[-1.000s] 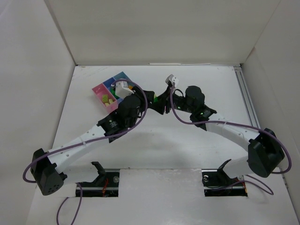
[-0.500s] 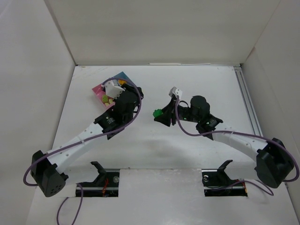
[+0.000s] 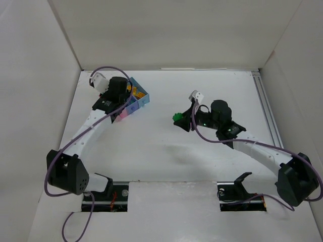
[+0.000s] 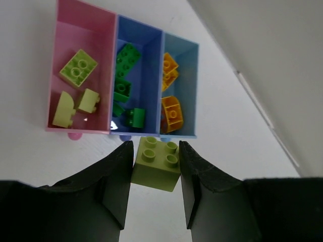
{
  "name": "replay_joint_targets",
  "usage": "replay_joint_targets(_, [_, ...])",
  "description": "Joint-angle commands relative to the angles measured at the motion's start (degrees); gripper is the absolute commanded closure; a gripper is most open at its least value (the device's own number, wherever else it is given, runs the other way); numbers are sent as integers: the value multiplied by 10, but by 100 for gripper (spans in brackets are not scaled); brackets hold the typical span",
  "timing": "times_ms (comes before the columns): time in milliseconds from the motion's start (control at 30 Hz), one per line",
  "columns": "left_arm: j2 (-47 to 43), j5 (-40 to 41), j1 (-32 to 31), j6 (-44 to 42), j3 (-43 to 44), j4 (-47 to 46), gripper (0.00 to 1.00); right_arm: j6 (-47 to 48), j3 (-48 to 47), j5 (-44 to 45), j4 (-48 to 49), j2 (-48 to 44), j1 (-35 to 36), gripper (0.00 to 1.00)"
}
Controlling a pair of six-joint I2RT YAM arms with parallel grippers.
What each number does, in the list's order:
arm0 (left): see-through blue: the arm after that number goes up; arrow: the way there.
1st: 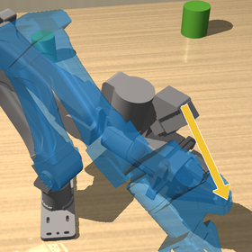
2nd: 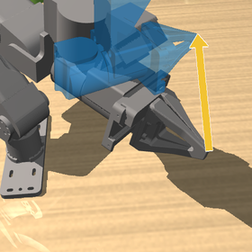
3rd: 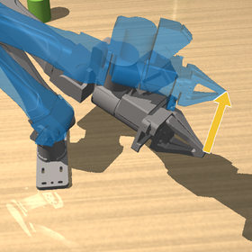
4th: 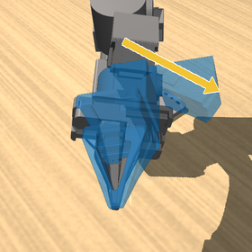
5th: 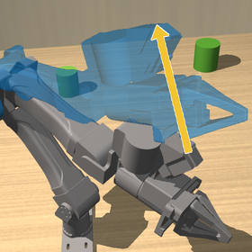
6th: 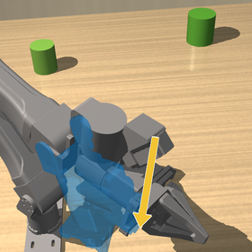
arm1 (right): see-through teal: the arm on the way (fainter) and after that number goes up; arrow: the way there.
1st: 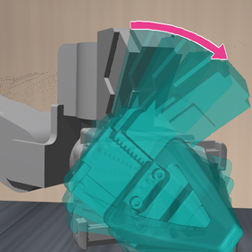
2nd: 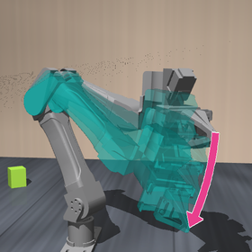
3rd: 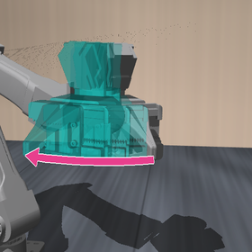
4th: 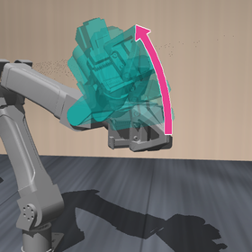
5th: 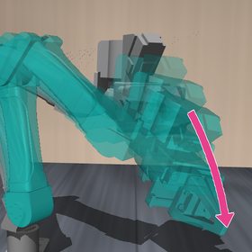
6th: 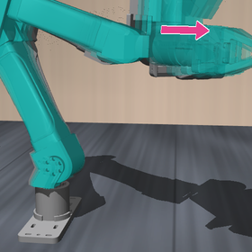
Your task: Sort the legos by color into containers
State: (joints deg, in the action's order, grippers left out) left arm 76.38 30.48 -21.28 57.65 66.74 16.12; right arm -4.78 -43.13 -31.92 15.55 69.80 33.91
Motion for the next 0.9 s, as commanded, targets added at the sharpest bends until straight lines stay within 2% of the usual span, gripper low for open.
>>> replay_joint_targets(0, [27,-54,33,-37,37,47,78,20,-27,5,-17,0,-26,100])
replay_joint_targets(233, [102,-78,95,-60,66,67,78,27,-46,-7,-43,17,-83,100])
replay_joint_targets(300, [119,-87,111,-74,80,67,84,33,-51,-23,-49,17,-97,100])
replay_joint_targets(500, [148,-92,111,-79,101,67,84,44,-63,-34,-61,29,-117,100])
replay_joint_targets(867, [149,-87,111,-84,117,67,84,55,-75,-46,-73,51,-134,100])
